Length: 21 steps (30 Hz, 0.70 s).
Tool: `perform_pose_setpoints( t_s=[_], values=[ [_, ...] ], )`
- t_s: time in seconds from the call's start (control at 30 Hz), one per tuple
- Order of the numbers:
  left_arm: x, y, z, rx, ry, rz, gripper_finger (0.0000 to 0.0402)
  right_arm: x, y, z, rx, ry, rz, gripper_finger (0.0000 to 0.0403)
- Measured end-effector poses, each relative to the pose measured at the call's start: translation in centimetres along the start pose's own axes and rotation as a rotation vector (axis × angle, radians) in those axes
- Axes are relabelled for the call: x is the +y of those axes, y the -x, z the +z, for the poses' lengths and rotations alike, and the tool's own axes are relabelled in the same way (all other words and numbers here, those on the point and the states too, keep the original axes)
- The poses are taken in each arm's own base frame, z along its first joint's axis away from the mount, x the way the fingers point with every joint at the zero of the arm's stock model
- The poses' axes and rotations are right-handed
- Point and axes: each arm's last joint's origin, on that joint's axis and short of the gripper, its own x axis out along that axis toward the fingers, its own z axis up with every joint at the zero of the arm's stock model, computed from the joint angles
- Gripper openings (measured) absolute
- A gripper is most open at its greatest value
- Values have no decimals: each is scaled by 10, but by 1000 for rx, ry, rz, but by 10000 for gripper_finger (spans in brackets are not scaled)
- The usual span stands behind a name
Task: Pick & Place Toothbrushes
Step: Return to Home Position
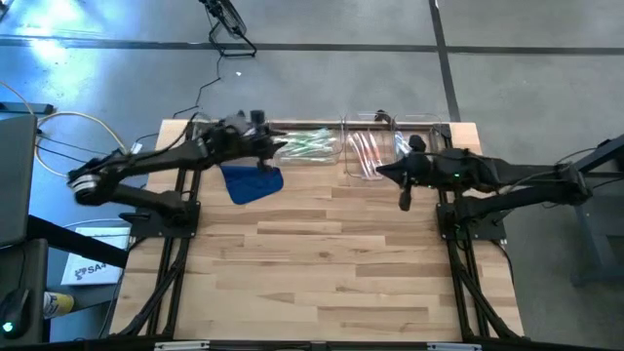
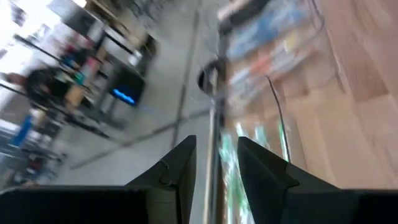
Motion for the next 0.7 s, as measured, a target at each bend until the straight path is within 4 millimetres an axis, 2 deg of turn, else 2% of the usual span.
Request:
perform_pose_setpoints(
  t_s=[0.1,0.3,0.43,0.7],
  values=[
    [-6,26,-3,-66,4,55,113,-4,11,-15,-91,-22,-7,2],
    [-11,69,-14,-76,18,118,113,-15,41,-44,-220,-114,-67,2],
    [-9,99,-15,-94,20,138,113,-20,58,-55,-297,-136,-75,2],
    [-13,151,-24,-115,52,169,113,-27,86,-63,-389,-141,-77,2]
  ],
)
